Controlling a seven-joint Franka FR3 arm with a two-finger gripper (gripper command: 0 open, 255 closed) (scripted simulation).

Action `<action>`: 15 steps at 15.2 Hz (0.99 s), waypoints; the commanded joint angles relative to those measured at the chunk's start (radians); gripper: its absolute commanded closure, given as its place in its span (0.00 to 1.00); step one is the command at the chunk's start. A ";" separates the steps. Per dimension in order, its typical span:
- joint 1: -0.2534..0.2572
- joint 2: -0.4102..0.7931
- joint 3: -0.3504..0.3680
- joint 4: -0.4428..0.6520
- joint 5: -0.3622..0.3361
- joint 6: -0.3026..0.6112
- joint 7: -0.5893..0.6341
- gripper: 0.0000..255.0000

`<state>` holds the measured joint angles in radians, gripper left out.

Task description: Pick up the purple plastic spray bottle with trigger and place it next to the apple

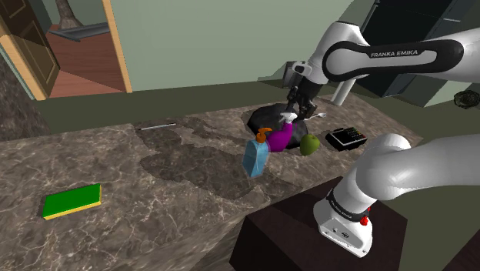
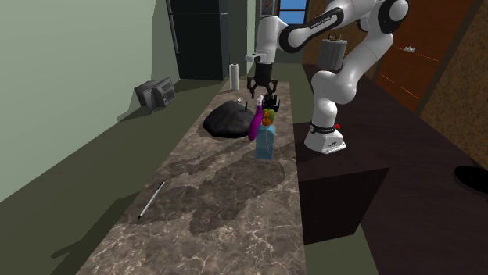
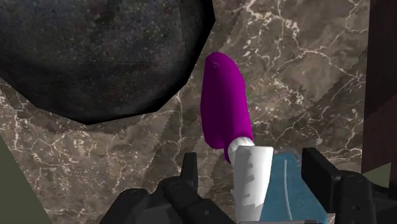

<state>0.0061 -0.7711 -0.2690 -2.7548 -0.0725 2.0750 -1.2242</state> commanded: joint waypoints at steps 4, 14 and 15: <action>0.000 0.000 0.000 0.000 0.000 0.000 0.000 0.00; -0.004 -0.043 0.012 0.103 0.004 -0.146 0.002 0.00; -0.004 -0.043 0.012 0.103 0.004 -0.146 0.002 0.00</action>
<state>0.0022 -0.8144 -0.2567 -2.6515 -0.0681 1.9288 -1.2224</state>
